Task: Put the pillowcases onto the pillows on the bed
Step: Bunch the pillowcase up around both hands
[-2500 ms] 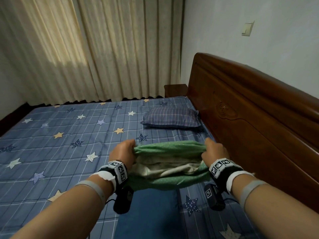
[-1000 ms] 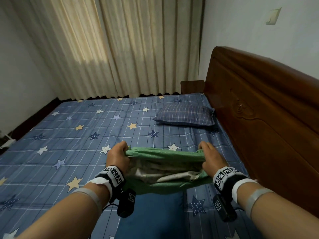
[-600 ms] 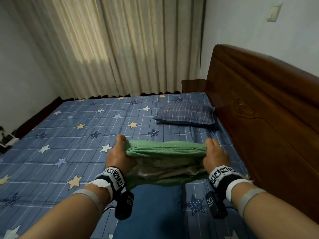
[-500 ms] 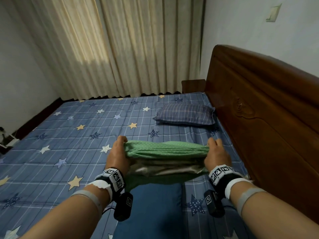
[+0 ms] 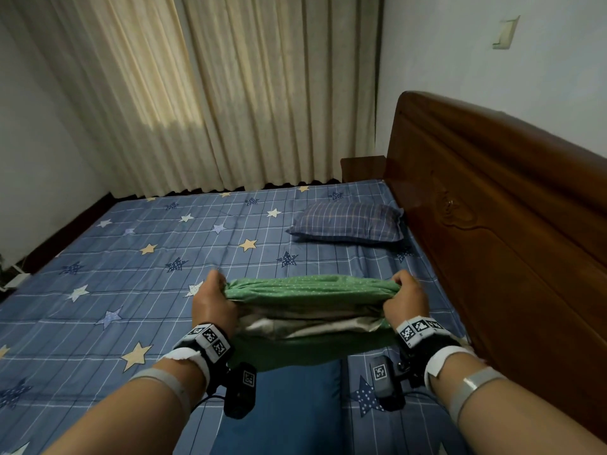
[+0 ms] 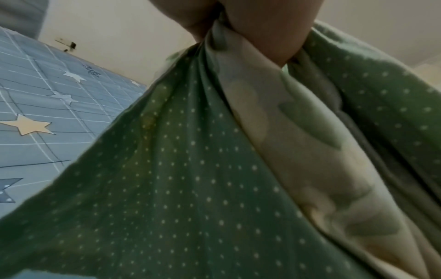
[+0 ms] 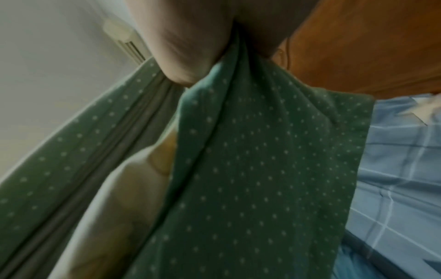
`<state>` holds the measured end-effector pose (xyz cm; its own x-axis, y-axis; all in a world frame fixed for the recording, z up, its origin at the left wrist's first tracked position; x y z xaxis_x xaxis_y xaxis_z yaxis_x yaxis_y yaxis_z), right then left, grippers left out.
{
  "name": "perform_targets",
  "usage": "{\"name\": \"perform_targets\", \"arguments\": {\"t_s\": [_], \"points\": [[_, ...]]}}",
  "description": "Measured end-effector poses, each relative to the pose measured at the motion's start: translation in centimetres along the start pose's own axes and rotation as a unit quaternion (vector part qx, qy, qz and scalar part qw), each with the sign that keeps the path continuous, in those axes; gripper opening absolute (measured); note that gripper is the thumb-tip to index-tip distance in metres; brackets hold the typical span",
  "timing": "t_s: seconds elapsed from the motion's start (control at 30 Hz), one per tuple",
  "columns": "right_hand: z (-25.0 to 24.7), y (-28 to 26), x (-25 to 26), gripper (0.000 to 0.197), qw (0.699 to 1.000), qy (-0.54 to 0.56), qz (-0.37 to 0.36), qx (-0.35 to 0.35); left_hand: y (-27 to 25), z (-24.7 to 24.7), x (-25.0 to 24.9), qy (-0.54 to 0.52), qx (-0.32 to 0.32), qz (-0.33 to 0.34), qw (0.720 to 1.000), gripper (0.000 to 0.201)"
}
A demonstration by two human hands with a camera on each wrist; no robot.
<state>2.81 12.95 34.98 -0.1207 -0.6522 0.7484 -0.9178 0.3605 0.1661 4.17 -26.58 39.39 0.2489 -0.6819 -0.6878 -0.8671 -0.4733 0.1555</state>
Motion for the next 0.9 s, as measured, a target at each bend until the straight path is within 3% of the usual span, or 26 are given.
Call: {"name": "perform_targets", "arguments": {"t_s": [0.13,0.3,0.37,0.47,0.6,0.73,0.9], "points": [[-1.8,0.2,2.5,0.036,0.992,-0.028,-0.110,-0.060,-0.2,0.3,0.4,0.033,0.003,0.005,0.999,0.027],[-2.2,0.2,2.8,0.041,0.978,-0.077,-0.188,-0.055,-0.4,0.5,0.1,0.041,0.014,0.035,0.998,0.033],[-2.0,0.0,1.9,0.040,0.981,-0.083,-0.168,-0.054,-0.8,0.4,-0.5,0.041,0.013,0.062,0.997,0.033],[-1.8,-0.2,1.4,0.040,0.987,-0.071,-0.125,-0.066,-1.6,0.1,-0.6,0.027,-0.002,0.042,0.999,0.035],[-1.6,-0.2,2.8,0.039,0.986,-0.070,-0.133,-0.072,-2.1,-0.6,0.7,-0.050,-0.006,-0.020,0.999,0.039],[-1.1,-0.5,3.2,0.039,0.985,-0.037,-0.146,-0.082,-1.8,-0.4,1.2,-0.097,-0.001,-0.025,0.995,0.055],[1.2,-0.7,1.4,0.043,0.995,-0.064,-0.078,-0.024,0.8,1.1,2.8,-0.032,0.000,0.013,0.999,0.039]]}}
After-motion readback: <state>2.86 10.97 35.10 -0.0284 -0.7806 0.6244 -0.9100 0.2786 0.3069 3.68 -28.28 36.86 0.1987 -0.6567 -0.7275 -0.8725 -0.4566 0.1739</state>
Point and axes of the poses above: each hand's wrist, its own y-axis towards the middle knuckle, its own z-axis out of the palm, x = y × z, the point moved 8 cm from there along y, towards the middle knuckle, and after that the axes turned 4 degrees about -z, right-handed, at the moved point
